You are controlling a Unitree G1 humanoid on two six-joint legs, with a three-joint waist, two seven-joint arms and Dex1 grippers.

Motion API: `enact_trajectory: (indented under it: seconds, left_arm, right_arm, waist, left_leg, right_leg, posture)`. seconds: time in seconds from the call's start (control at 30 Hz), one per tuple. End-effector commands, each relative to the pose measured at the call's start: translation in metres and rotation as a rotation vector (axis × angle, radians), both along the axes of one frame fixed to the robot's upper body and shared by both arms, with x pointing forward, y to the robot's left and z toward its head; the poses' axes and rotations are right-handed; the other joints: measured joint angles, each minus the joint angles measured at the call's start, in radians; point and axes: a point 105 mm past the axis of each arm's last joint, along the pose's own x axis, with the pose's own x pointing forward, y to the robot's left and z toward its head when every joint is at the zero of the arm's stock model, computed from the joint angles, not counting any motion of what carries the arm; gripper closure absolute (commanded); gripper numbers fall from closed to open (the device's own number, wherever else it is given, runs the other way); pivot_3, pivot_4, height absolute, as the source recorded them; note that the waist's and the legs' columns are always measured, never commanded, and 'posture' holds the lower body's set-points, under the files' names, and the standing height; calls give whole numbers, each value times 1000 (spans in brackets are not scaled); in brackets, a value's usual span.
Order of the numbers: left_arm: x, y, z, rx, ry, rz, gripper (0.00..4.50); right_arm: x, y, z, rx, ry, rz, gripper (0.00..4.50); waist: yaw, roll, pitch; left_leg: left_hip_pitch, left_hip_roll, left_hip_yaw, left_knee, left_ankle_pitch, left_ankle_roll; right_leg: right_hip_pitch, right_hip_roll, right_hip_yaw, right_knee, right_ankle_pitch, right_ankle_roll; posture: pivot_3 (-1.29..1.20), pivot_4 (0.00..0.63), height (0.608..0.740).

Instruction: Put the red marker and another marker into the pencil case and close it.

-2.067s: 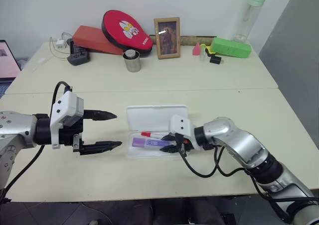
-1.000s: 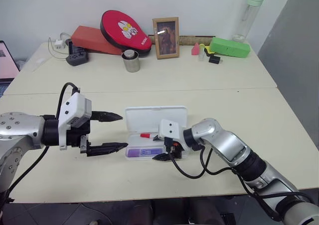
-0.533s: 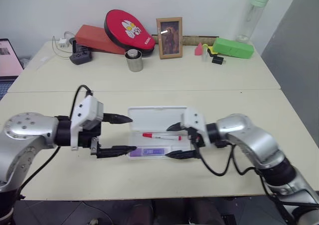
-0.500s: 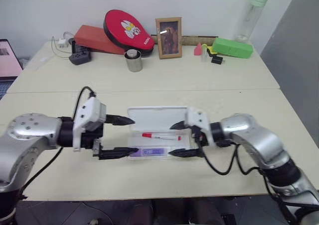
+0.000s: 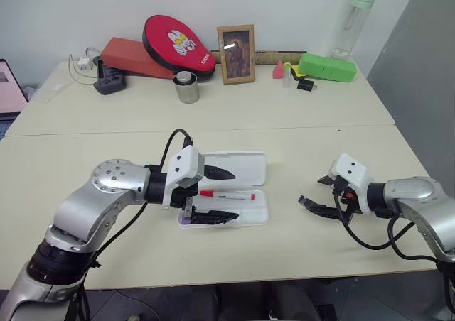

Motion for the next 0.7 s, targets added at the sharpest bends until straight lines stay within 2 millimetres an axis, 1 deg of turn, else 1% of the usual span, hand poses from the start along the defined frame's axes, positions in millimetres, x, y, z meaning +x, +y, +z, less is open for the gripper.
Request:
enact_trajectory:
  seconds: [0.03,0.07,0.17,0.2,0.23,0.27,0.33,0.6,0.67,0.7]
  left_arm:
    - [0,-2,9,-8,-49,-23,0]
    - [1,-2,9,-8,-49,-22,0]
    - [1,-1,9,-8,-51,-18,0]
    - [1,-1,9,-8,-51,-17,0]
    - [2,-1,9,-8,-52,-14,0]
    - [2,0,9,-8,-53,-11,0]
    - [2,1,9,-7,-56,-6,0]
    - [3,4,8,-6,-55,8,0]
    - [3,5,7,-4,-54,10,0]
    - [3,5,7,-4,-53,10,0]
  right_arm:
    - [2,7,-9,4,0,3,31]
    - [1,7,-12,-3,5,4,31]
    - [4,7,-16,-5,16,-2,562]
    - [4,6,-18,-11,20,-1,869]
    - [3,6,-20,-15,30,6,1077]
    - [2,6,-22,-19,38,13,1439]
    - [4,4,-22,-22,35,10,1834]
    - [4,7,-17,-15,20,35,3787]
    - [-1,10,-13,-4,21,66,4175]
    - [-3,10,-12,-1,21,78,4185]
  waist:
    - [0,0,0]
    - [1,0,0]
    - [1,0,0]
    - [1,0,0]
    - [1,0,0]
    - [1,0,0]
    - [1,0,0]
    - [1,0,0]
    - [1,0,0]
    - [1,0,0]
  left_leg:
    - [0,0,0,0,0,0]
    - [0,0,0,0,0,0]
    - [-1,0,-1,0,0,0]
    - [-1,0,-1,0,0,0]
    - [-1,0,0,0,0,0]
    - [-1,0,-1,0,0,0]
    - [-1,0,-1,0,0,0]
    - [-1,0,-1,0,0,0]
    - [-1,0,-1,0,0,0]
    - [-1,0,-1,0,0,0]
  right_leg:
    - [0,0,0,0,0,0]
    - [0,0,0,0,0,0]
    - [0,-1,0,0,0,0]
    - [0,-1,0,0,0,0]
    - [0,-1,0,0,0,0]
    - [0,-1,0,0,0,0]
    - [0,-1,-1,0,0,0]
    - [0,-1,-1,0,0,0]
    - [0,-1,-1,0,0,0]
    - [0,-1,-1,0,0,0]
  posture:
    - [0,150,740]
    - [0,150,740]
    - [0,150,740]
    - [0,150,740]
    - [0,150,740]
    - [0,150,740]
    - [0,150,740]
    - [0,150,740]
    - [0,150,740]
    - [0,150,740]
